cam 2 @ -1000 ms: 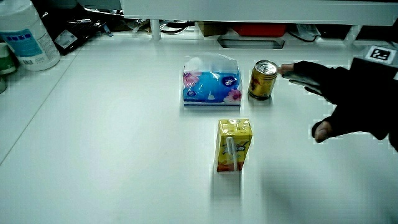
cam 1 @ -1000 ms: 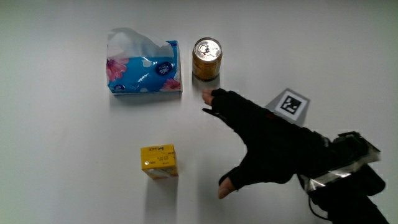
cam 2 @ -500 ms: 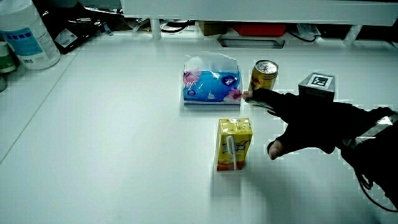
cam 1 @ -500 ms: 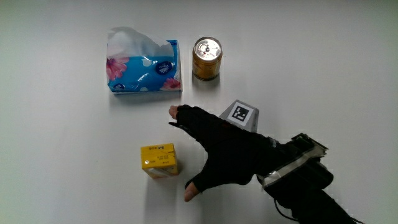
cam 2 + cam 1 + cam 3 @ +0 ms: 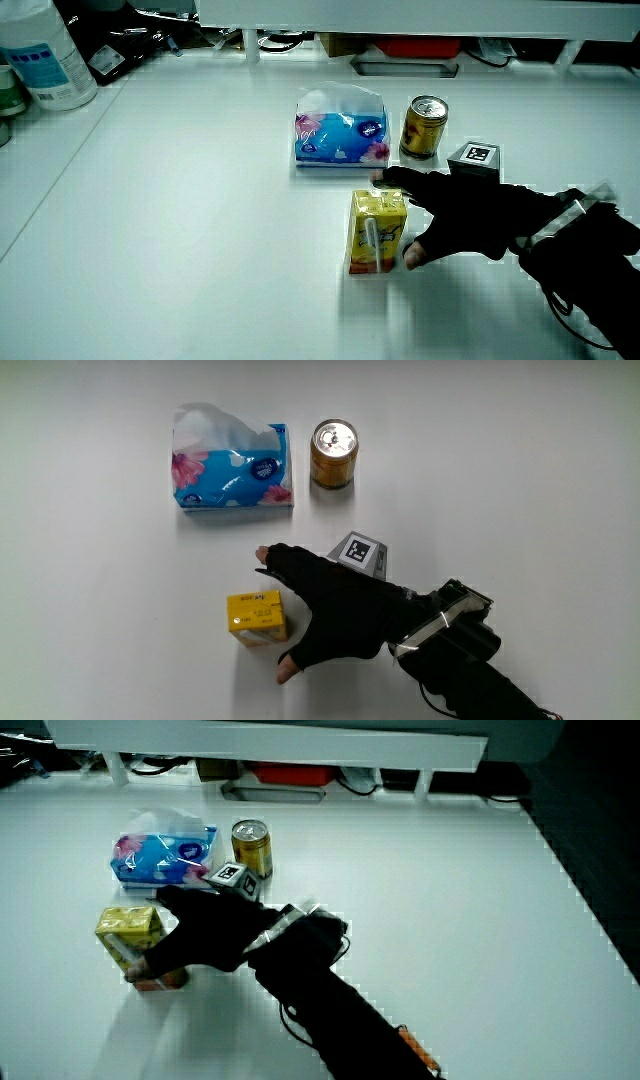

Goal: Place ice redtea

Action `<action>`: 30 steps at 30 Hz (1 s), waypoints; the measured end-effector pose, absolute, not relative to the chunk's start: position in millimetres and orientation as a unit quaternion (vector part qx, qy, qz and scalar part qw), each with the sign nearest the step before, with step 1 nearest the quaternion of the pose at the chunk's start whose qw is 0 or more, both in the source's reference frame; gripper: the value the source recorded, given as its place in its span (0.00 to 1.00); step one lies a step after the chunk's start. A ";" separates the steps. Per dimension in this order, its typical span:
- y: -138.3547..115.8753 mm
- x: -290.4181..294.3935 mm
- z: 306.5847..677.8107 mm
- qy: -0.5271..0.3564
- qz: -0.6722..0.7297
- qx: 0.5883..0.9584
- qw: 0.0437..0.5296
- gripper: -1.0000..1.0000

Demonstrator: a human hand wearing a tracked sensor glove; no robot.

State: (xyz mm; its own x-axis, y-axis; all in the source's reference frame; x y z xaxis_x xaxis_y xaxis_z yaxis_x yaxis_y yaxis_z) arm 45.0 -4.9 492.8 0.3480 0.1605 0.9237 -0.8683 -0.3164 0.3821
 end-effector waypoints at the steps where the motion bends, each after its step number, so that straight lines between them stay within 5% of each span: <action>1: -4.8 45.4 494.0 -0.276 0.499 0.640 0.515 0.50; 30: -1.5 50.5 492.1 -0.263 0.569 0.669 0.399 0.00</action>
